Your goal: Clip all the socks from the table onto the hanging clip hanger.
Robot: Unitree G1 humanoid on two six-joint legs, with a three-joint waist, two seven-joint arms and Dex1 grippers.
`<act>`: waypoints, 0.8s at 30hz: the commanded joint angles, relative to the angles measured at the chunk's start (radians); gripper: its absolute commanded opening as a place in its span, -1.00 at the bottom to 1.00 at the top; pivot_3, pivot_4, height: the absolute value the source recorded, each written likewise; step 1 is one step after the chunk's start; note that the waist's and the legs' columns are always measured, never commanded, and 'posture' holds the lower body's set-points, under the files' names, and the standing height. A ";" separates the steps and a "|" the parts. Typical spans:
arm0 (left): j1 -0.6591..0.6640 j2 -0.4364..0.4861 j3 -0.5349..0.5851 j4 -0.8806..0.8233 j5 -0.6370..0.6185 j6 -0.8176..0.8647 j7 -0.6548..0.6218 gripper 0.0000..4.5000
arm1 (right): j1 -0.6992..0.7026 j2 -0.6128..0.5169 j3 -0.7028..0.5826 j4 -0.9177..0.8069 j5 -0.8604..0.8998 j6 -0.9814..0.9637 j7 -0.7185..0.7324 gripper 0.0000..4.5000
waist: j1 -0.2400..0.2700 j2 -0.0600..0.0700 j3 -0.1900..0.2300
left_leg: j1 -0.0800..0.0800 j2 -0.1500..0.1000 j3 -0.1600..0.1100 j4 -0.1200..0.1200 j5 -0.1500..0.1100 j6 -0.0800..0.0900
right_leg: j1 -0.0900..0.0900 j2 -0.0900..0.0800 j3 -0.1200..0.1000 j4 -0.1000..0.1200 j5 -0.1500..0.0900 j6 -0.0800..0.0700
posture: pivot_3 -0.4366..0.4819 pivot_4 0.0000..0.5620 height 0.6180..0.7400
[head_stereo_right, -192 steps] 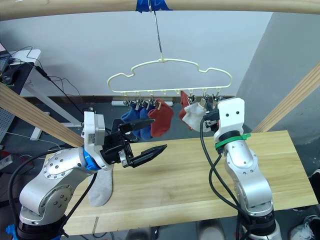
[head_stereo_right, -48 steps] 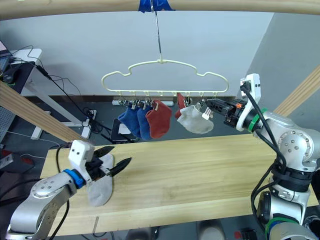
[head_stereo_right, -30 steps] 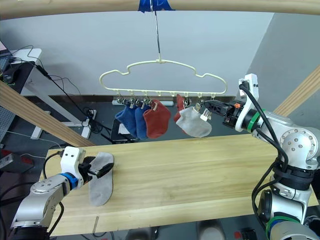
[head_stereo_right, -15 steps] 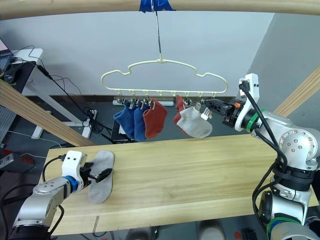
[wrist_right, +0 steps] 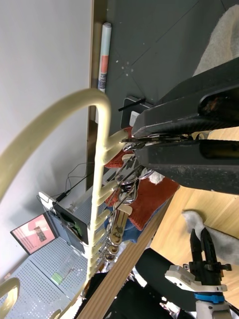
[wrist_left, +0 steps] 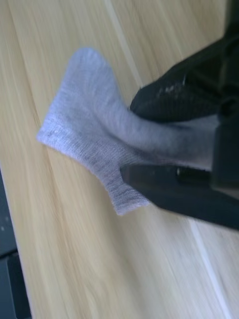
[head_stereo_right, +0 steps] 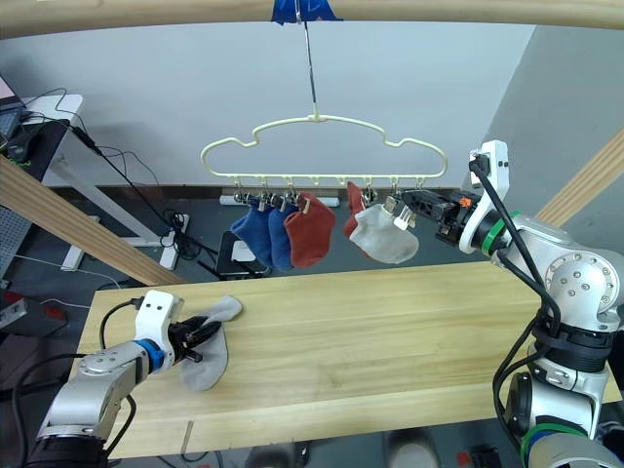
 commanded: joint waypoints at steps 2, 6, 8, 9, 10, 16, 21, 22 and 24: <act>-0.016 -0.011 -0.032 -0.170 -0.035 -0.054 -0.068 -0.97 | 0.022 -0.015 -0.006 -0.018 0.013 -0.013 -0.004 -1.00 | 0.005 0.000 0.000 | -0.001 0.000 0.000 0.000 0.000 0.000 | 0.000 0.000 0.000 0.000 0.000 0.000 | -0.34 0.12 1.00; -0.057 -0.020 -0.065 -0.284 -0.068 -0.055 -0.108 -0.99 | 0.016 -0.024 -0.009 -0.006 0.018 -0.010 -0.003 -1.00 | 0.005 0.000 0.000 | 0.000 0.000 0.000 0.000 0.000 0.000 | 0.000 0.000 0.000 0.000 0.000 0.000 | -0.34 0.13 1.00; -0.086 -0.028 -0.086 -0.345 -0.093 -0.066 -0.139 -0.99 | 0.011 -0.028 -0.017 0.002 0.029 0.003 -0.006 -1.00 | 0.006 0.000 0.000 | 0.000 0.000 0.000 0.000 0.000 0.000 | 0.000 0.000 0.000 0.000 0.000 0.000 | -0.35 0.12 1.00; -0.103 -0.031 -0.103 -0.380 -0.103 -0.086 -0.163 -0.99 | 0.007 -0.028 -0.027 0.009 0.043 0.018 -0.013 -1.00 | 0.006 0.000 0.000 | -0.001 0.000 0.000 0.000 0.000 0.000 | 0.000 0.000 0.000 0.000 0.000 0.000 | -0.36 0.13 1.00; -0.120 -0.035 -0.119 -0.407 -0.110 -0.109 -0.185 -0.99 | 0.002 -0.029 -0.037 0.017 0.058 0.033 -0.018 -1.00 | 0.006 0.000 0.000 | -0.001 0.000 0.000 0.000 0.000 0.000 | 0.000 0.000 0.000 -0.001 0.000 0.000 | -0.36 0.13 1.00; -0.208 -0.073 -0.217 -0.422 -0.038 -0.379 -0.274 -0.99 | -0.037 -0.032 -0.103 0.080 0.164 0.143 -0.083 -1.00 | 0.004 0.000 0.000 | -0.001 0.000 0.001 0.000 0.000 0.000 | 0.000 0.000 0.000 -0.001 0.000 0.000 | -0.40 0.13 1.00; -0.260 -0.151 -0.295 -0.282 0.135 -0.680 -0.206 -0.99 | -0.086 -0.002 -0.183 0.142 0.294 0.245 -0.196 -1.00 | 0.002 0.000 0.000 | -0.001 -0.001 0.001 0.001 0.000 0.000 | 0.001 0.000 0.001 -0.001 0.000 0.000 | -0.45 0.13 1.00; -0.269 -0.165 -0.303 -0.262 0.158 -0.709 -0.189 -0.99 | -0.092 0.005 -0.197 0.149 0.321 0.254 -0.222 -1.00 | 0.001 0.000 0.000 | -0.001 -0.001 0.002 0.001 0.000 0.000 | 0.001 0.000 0.001 -0.001 0.000 0.000 | -0.46 0.13 1.00; -0.279 -0.183 -0.317 -0.231 0.185 -0.743 -0.173 -0.99 | -0.101 0.019 -0.219 0.164 0.370 0.261 -0.280 -1.00 | -0.001 0.000 0.000 | -0.001 -0.001 0.001 0.001 0.000 0.000 | 0.001 0.000 0.000 -0.001 0.000 0.000 | -0.47 0.12 1.00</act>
